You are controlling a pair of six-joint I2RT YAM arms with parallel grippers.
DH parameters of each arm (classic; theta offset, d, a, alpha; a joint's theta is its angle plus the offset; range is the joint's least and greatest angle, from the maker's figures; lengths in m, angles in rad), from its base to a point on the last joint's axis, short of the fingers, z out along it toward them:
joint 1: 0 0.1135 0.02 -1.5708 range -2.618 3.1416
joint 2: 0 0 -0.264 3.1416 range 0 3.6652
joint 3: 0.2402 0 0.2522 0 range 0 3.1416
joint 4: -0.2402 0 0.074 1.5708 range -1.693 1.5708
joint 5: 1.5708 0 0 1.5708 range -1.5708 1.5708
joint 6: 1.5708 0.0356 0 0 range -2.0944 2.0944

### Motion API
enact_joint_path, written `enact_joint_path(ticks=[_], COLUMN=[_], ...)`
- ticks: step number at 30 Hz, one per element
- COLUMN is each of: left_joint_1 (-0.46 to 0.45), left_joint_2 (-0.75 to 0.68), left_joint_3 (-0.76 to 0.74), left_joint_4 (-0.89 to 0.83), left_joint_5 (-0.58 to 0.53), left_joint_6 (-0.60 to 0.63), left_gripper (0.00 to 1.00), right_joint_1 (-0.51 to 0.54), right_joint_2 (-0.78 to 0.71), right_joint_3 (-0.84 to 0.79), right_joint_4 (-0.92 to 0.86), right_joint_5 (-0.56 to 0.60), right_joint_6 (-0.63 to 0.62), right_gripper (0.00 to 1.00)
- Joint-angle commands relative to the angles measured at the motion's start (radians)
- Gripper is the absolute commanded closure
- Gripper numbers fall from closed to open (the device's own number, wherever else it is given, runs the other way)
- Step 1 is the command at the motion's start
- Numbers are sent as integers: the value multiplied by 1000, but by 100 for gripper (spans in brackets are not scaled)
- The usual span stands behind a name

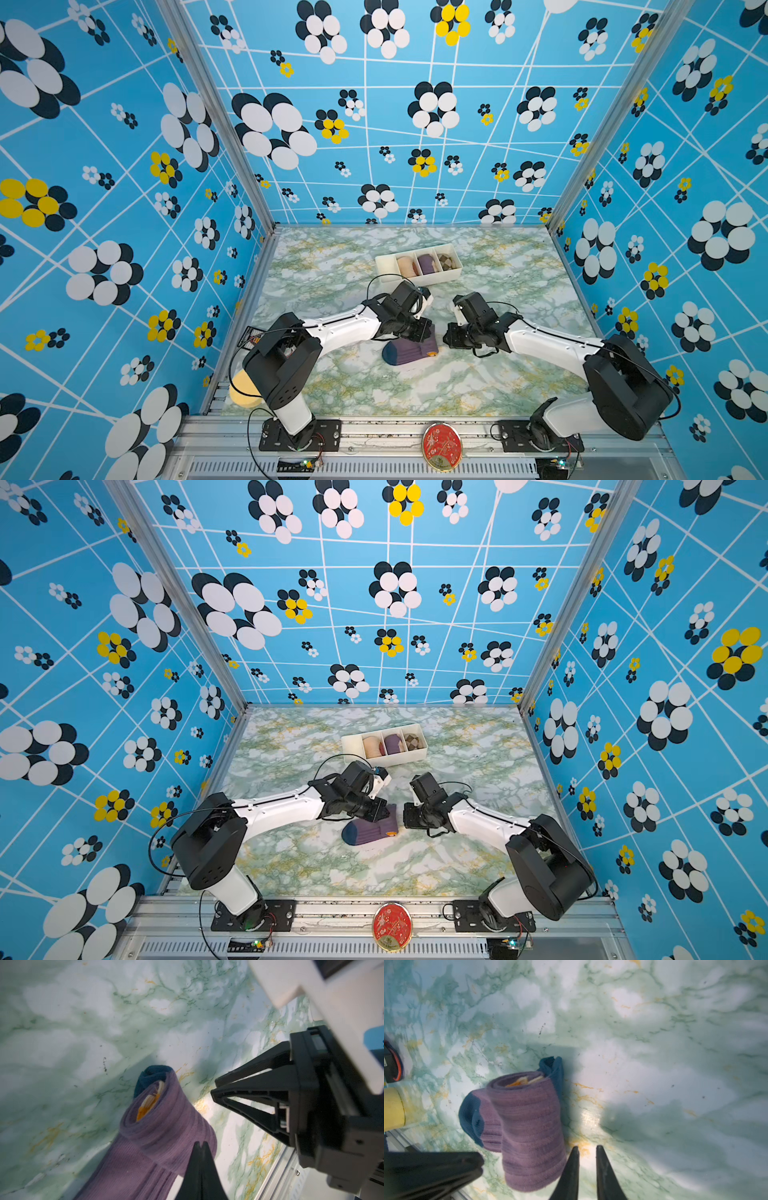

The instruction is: Roll the socks

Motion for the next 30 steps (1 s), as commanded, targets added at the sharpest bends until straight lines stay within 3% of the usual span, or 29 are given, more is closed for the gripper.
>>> enact_joint_path(ticks=[1, 9, 21, 30], left_joint_1=[-4, -3, 4, 13], left_joint_2=[21, 38, 99, 107], left_joint_3=[22, -14, -30, -50], left_joint_4=[-71, -31, -21, -33], left_joint_5=[-38, -34, -42, -41], left_joint_6=[17, -2, -4, -4], left_gripper=[100, 100, 100, 100], right_joint_1=[-19, -72, -100, -116], right_joint_2=[14, 19, 62, 83], right_joint_3=[24, -28, -58, -98], right_joint_4=[-10, 125, 186, 271], right_joint_5=[-6, -174, -266, -352], right_joint_6=[-13, 38, 66, 80], right_gripper=[76, 74, 73, 64])
